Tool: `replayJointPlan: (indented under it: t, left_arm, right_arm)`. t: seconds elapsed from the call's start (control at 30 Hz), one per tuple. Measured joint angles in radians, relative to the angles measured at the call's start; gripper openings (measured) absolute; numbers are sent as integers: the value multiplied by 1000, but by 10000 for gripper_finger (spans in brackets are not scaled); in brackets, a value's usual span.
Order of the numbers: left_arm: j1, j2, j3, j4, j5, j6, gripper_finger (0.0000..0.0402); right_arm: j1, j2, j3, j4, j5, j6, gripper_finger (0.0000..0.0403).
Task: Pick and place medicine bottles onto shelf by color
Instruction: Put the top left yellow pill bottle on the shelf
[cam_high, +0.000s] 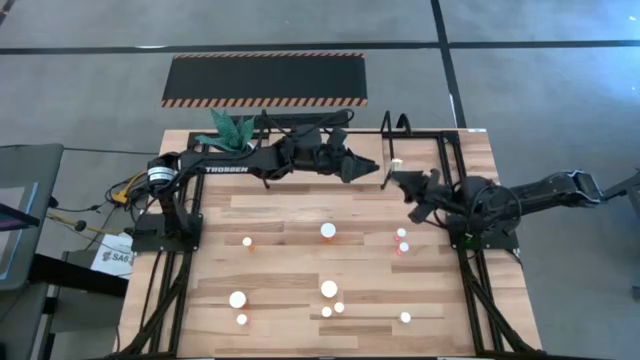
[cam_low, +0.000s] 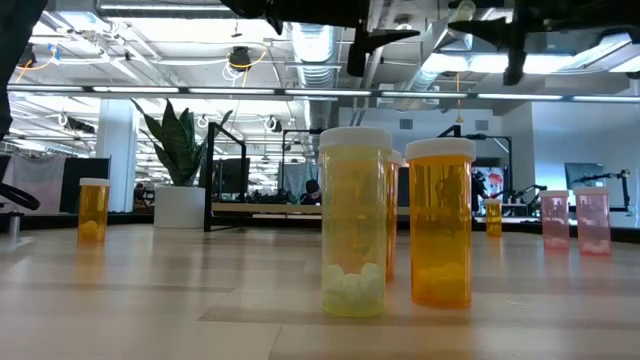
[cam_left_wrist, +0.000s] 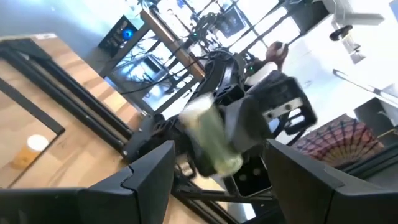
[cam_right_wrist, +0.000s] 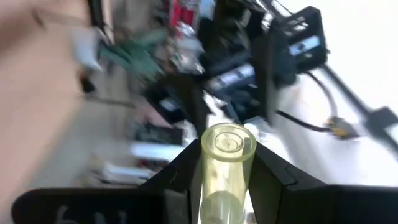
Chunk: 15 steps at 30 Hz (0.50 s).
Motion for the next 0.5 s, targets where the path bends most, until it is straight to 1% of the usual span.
replayJointPlan:
  t: [0.03, 0.13, 0.23, 0.3, 0.4, 0.5]
  left_arm:
    - [0, 0, 0, 0, 0, -7, 233]
    - [0, 0, 0, 2, -12, -16, 233]
    - [2, 0, 0, 8, -50, 29, 233]
    - [8, 0, 0, 16, -52, 54, 233]
    - [11, 0, 0, 13, -48, 63, 233]
    - [10, 0, 0, 5, -44, 110, 233]
  right_arm:
    - [-5, 10, 3, 27, 0, -38, 114]
    - [-16, 33, 36, 13, -1, -103, 110]
    - [-13, 69, 67, -32, -24, -162, 110]
    - [-7, 98, 83, -62, -45, -199, 109]
    - [1, 151, 112, -79, -50, -234, 109]
    - [-3, 201, 135, -83, -51, -242, 108]
